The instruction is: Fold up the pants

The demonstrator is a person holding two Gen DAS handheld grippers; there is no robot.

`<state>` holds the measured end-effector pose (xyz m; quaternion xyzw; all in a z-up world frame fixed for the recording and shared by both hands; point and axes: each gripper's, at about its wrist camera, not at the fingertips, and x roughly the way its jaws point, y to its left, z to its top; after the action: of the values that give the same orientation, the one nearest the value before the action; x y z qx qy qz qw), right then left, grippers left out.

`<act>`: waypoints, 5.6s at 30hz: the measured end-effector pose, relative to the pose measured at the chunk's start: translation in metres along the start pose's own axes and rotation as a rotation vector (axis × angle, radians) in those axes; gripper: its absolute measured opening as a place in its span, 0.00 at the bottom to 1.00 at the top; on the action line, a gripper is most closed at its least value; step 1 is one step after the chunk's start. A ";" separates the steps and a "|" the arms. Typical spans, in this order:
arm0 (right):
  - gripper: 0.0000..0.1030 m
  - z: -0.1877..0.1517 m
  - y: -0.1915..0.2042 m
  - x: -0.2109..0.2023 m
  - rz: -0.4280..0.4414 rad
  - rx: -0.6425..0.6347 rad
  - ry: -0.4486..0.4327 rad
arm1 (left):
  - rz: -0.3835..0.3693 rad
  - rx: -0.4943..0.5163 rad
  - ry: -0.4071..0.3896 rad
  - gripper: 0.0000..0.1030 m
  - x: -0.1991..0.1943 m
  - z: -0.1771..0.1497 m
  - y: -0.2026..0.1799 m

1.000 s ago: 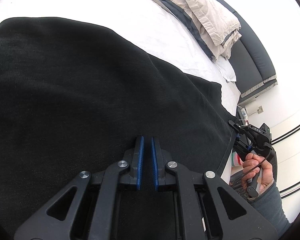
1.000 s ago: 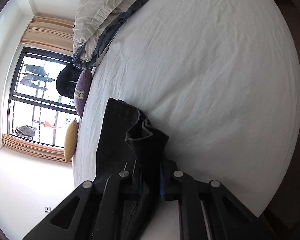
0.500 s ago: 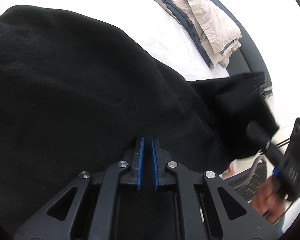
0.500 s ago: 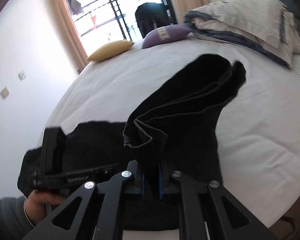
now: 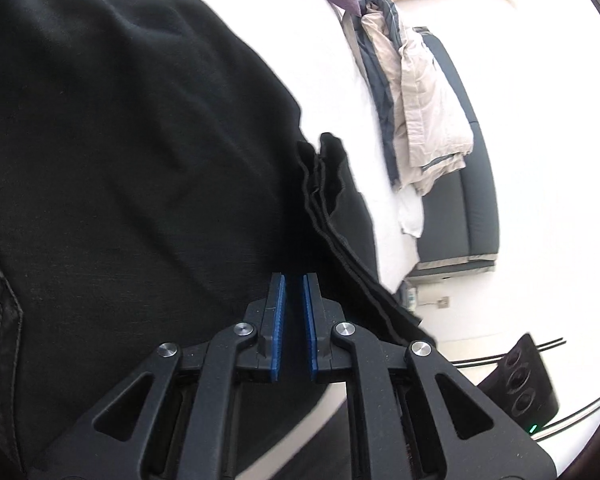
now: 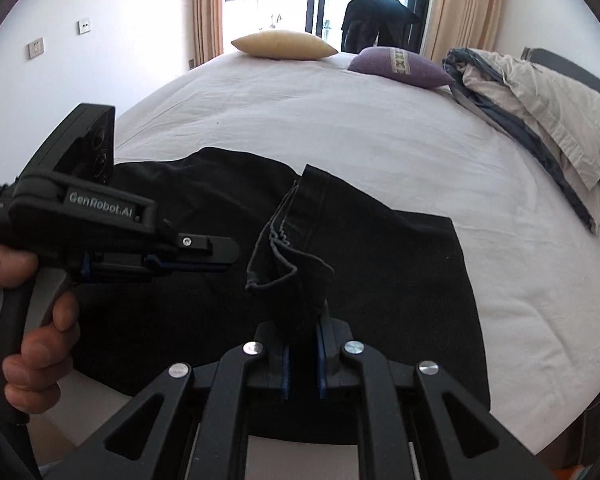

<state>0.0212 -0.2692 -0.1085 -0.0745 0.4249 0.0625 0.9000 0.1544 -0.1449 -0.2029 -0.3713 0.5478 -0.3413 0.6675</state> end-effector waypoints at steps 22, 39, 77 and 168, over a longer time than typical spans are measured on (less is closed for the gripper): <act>0.11 -0.010 0.082 -0.017 -0.022 -0.272 -0.062 | 0.021 -0.045 0.014 0.08 -0.016 0.008 0.005; 0.12 -0.005 0.124 0.008 0.044 -0.334 -0.024 | 0.194 0.038 -0.009 0.05 -0.061 0.019 0.036; 0.63 0.023 -0.092 0.010 0.583 0.400 0.009 | 0.323 0.305 0.023 0.11 -0.074 -0.013 -0.024; 0.56 0.024 0.013 0.150 1.152 0.740 0.407 | 0.102 -0.403 -0.662 0.26 -0.308 -0.125 0.177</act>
<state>0.1322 -0.2444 -0.2105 0.4620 0.5496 0.3647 0.5929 -0.0115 0.1921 -0.2248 -0.5574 0.3768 -0.0550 0.7378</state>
